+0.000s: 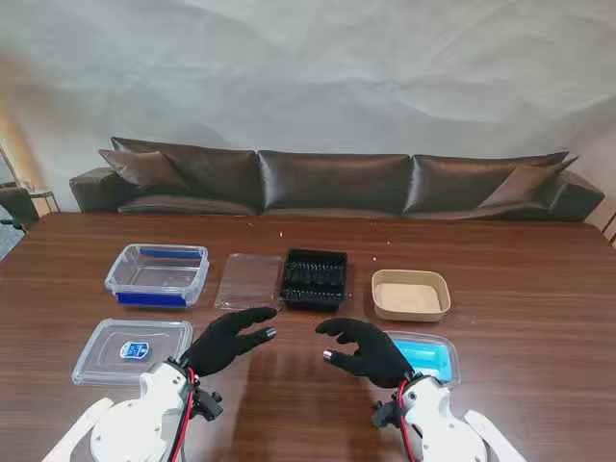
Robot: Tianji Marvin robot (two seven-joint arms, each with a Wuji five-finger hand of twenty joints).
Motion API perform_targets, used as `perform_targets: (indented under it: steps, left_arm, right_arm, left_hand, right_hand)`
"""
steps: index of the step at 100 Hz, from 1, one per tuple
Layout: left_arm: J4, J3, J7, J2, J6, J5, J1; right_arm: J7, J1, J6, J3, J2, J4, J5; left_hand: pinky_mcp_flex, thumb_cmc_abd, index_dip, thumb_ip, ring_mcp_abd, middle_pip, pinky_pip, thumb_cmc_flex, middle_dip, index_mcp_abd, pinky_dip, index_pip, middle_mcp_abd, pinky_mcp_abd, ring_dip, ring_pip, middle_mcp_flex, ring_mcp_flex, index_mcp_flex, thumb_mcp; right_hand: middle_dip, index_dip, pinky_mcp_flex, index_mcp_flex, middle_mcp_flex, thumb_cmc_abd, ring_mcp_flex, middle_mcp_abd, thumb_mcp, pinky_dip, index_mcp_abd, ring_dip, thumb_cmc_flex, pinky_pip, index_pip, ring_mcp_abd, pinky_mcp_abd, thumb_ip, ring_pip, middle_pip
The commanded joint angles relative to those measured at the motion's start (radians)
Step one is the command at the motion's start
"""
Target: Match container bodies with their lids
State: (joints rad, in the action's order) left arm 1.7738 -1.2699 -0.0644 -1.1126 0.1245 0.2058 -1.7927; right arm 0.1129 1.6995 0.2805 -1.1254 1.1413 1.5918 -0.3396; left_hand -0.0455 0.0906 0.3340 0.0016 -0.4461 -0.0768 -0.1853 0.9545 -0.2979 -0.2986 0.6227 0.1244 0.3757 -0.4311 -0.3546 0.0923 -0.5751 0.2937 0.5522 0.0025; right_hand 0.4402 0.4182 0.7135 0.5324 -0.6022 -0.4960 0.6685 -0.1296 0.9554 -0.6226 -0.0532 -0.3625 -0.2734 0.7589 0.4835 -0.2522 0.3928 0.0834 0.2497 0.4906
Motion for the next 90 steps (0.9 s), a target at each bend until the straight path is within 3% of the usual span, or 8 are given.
perform_targets:
  steps: [1,36,54,73,90]
  left_arm:
    - [0.0,0.001,-0.018,-0.003,-0.005,-0.002,-0.002]
    - [0.01,-0.001,-0.017,-0.002,-0.004,0.01,-0.008]
    - [0.041,-0.019,-0.009,-0.001,-0.023,0.06,0.003]
    - [0.06,-0.054,-0.095,0.017,-0.079,0.107,0.085]
    - [0.011,-0.045,-0.151,0.025,-0.122,0.116,0.199]
  right_arm:
    - [-0.015,0.002,-0.001,0.005,0.001,-0.002,-0.001]
    - [-0.018,-0.01,0.009,0.015,0.001,0.003,0.002]
    - [-0.022,-0.015,0.016,0.024,-0.001,0.019,-0.001]
    - [-0.054,0.015,-0.006,0.008,-0.009,0.091,0.003]
    - [-0.061,0.017,-0.018,-0.003,-0.009,0.101,0.018]
  left_hand:
    - [0.017,0.024,0.008,-0.006,0.014,0.001,0.007,-0.018,-0.011,0.014,0.007,-0.01,-0.023,0.041,-0.003,-0.008,-0.006,-0.001,0.015,-0.012]
    - [0.024,0.013,0.002,-0.006,0.017,0.001,0.011,-0.022,-0.011,0.018,0.005,-0.021,-0.02,0.046,0.0,-0.012,-0.008,-0.007,0.001,-0.011]
    - [0.025,-0.003,-0.005,-0.004,0.014,-0.002,0.011,-0.012,-0.011,0.008,0.005,-0.023,-0.009,0.046,0.0,-0.012,-0.022,-0.001,0.012,-0.007]
    - [0.019,-0.02,-0.008,-0.004,0.02,-0.003,0.006,-0.006,-0.011,0.008,0.008,-0.018,-0.006,0.048,-0.002,-0.009,-0.033,0.008,0.031,-0.007]
    - [0.014,-0.026,-0.009,-0.004,0.021,-0.005,0.003,0.005,-0.012,0.006,0.01,-0.013,-0.001,0.049,-0.006,-0.006,-0.044,0.016,0.045,-0.005]
  right_hand:
    - [-0.017,-0.01,-0.476,0.0,0.0,-0.028,-0.002,0.021,0.034,0.011,-0.014,-0.006,0.025,0.04,0.018,0.016,-0.021,-0.012,0.009,0.013]
    - [-0.019,-0.02,-0.48,0.001,-0.003,-0.024,-0.001,0.016,0.03,0.023,-0.012,-0.003,0.024,0.043,0.02,0.013,-0.019,-0.013,0.012,0.012]
    - [-0.02,-0.023,-0.478,0.003,-0.009,-0.018,0.003,0.013,0.025,0.027,-0.008,-0.003,0.027,0.046,0.02,0.013,-0.019,-0.014,0.013,0.012]
    - [-0.021,-0.027,-0.474,0.009,-0.024,-0.009,0.009,0.005,0.019,0.03,-0.004,-0.003,0.025,0.049,0.018,0.01,-0.016,-0.015,0.013,0.009]
    - [-0.021,-0.031,-0.471,0.019,-0.037,-0.003,0.013,-0.003,0.016,0.032,0.004,-0.003,0.022,0.052,0.015,0.004,-0.012,-0.016,0.012,0.006]
